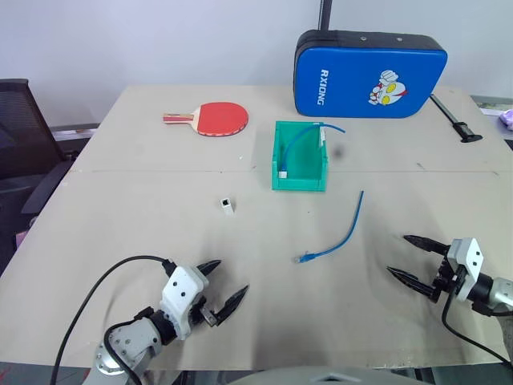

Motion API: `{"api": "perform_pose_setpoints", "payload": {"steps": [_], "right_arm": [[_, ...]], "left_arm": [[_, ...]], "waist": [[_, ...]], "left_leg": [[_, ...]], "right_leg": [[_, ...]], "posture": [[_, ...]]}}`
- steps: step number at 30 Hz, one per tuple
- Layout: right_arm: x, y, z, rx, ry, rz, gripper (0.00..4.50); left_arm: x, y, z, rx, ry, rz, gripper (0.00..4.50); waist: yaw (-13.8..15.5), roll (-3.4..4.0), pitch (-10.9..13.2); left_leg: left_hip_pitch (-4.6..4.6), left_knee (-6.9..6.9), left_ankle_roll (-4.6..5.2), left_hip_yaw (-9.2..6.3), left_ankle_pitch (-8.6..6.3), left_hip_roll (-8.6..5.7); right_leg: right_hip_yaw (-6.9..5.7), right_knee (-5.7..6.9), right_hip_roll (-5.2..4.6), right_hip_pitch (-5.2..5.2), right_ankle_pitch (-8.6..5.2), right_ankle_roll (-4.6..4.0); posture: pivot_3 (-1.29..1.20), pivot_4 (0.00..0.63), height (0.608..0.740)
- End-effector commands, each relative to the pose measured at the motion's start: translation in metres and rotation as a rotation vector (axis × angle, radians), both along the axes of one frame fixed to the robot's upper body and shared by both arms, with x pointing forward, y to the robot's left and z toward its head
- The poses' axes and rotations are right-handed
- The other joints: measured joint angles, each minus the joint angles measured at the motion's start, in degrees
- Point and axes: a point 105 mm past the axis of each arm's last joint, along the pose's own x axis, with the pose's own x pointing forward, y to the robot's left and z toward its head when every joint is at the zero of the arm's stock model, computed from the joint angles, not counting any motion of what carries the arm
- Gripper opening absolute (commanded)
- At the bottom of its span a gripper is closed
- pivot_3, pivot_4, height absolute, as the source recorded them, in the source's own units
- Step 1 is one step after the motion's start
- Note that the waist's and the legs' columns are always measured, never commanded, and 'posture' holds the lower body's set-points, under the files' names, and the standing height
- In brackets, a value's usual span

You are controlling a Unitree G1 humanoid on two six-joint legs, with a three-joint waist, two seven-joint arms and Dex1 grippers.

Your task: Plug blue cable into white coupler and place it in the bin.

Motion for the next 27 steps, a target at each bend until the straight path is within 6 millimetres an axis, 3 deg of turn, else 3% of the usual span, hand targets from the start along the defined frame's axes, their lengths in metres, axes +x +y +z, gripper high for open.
{"api": "perform_pose_setpoints", "payload": {"steps": [1, 20, 27], "right_arm": [[0.000, -0.005, 0.008, -0.014, -0.043, -0.008, 4.41], [-0.001, 0.002, 0.008, -0.031, -0.050, -0.003, 4.41], [0.006, 0.038, 0.031, -0.014, -0.093, 0.148, 4.41]], "left_arm": [[0.003, 0.004, -0.001, 0.014, 0.012, 0.000, 4.50], [0.012, -0.003, 0.012, 0.017, 0.012, -0.028, 4.50], [0.014, -0.003, 0.018, 0.035, 0.001, -0.085, 4.50]], "waist": [[0.03, 0.00, 0.00], [0.06, -0.03, 0.01], [0.01, -0.04, 0.02]], "left_leg": [[0.00, 0.00, 0.00, 0.00, 0.00, 0.00], [-0.02, 0.00, 0.01, -0.01, -0.01, -0.01], [-0.01, 0.00, 0.01, -0.03, 0.00, 0.00]], "right_leg": [[0.00, 0.00, 0.00, 0.00, 0.00, 0.00], [-0.01, -0.01, -0.02, 0.00, 0.01, 0.00], [-0.02, 0.01, 0.00, 0.00, 0.01, -0.01]], "posture": [[0.00, 0.150, 0.681], [0.00, 0.150, 0.681], [0.00, 0.150, 0.681]]}}
